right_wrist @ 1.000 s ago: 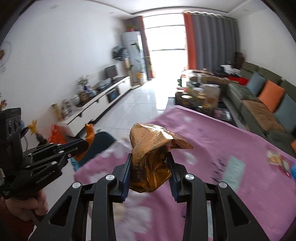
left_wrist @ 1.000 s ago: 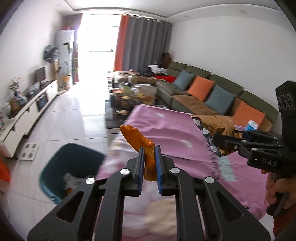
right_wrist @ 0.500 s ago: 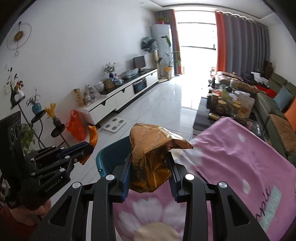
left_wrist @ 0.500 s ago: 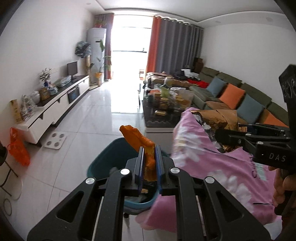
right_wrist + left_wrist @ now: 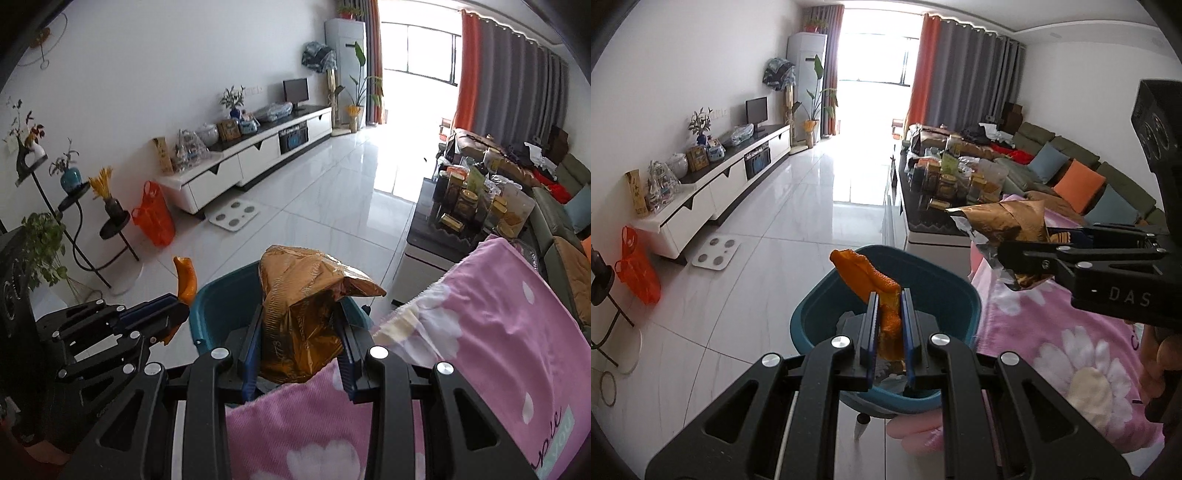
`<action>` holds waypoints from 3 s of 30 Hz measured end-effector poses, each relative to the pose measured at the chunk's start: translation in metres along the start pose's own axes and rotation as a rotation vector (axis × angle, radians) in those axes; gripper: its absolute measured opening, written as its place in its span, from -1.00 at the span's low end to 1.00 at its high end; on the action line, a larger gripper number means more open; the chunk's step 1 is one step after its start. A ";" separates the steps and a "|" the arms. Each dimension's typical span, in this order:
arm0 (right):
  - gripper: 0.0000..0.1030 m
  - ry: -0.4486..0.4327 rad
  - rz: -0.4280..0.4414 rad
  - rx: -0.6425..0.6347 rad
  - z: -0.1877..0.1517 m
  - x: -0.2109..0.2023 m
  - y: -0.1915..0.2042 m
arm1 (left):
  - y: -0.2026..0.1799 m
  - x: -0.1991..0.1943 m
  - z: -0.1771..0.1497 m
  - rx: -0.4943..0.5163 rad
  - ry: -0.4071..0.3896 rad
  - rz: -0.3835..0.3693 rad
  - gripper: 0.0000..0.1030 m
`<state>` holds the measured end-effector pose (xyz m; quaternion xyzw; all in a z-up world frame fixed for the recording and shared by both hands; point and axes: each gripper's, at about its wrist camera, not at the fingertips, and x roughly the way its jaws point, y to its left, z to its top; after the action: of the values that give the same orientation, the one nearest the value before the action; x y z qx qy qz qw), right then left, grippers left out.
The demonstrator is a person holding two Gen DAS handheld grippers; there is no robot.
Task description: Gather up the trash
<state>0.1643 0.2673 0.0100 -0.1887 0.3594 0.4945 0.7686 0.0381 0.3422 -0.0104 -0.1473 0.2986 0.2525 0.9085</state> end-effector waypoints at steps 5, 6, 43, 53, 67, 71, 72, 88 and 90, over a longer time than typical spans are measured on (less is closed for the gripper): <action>-0.36 0.048 -0.003 -0.007 0.001 0.023 -0.003 | 0.001 0.025 0.001 -0.006 0.033 0.001 -0.77; -0.36 0.061 -0.003 -0.010 0.002 0.028 -0.003 | -0.002 0.032 0.002 -0.005 0.040 0.000 -0.77; -0.19 0.352 -0.013 -0.113 0.014 0.137 0.012 | -0.014 0.169 -0.005 0.018 0.221 0.018 -0.75; 0.28 0.328 0.007 -0.075 0.016 0.133 0.003 | -0.014 0.167 -0.004 0.003 0.205 0.024 -0.41; 0.53 0.163 -0.017 -0.082 0.020 0.090 0.003 | 0.015 0.102 -0.001 -0.062 0.087 0.110 0.36; 0.68 0.098 -0.043 -0.090 0.022 0.068 0.002 | 0.025 0.080 -0.001 -0.086 0.055 0.131 0.50; 0.73 0.084 -0.054 -0.091 0.022 0.061 0.002 | 0.026 0.074 -0.001 -0.089 0.045 0.133 0.53; 0.86 -0.077 -0.152 -0.002 -0.010 -0.036 -0.042 | -0.034 -0.004 0.019 -0.031 -0.087 0.087 0.89; 0.86 -0.094 -0.168 0.019 -0.017 -0.049 -0.050 | -0.047 -0.013 0.019 -0.021 -0.098 0.070 0.89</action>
<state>0.1902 0.2037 0.0314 -0.1875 0.3107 0.4333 0.8250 0.0633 0.3066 0.0181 -0.1335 0.2561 0.2942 0.9111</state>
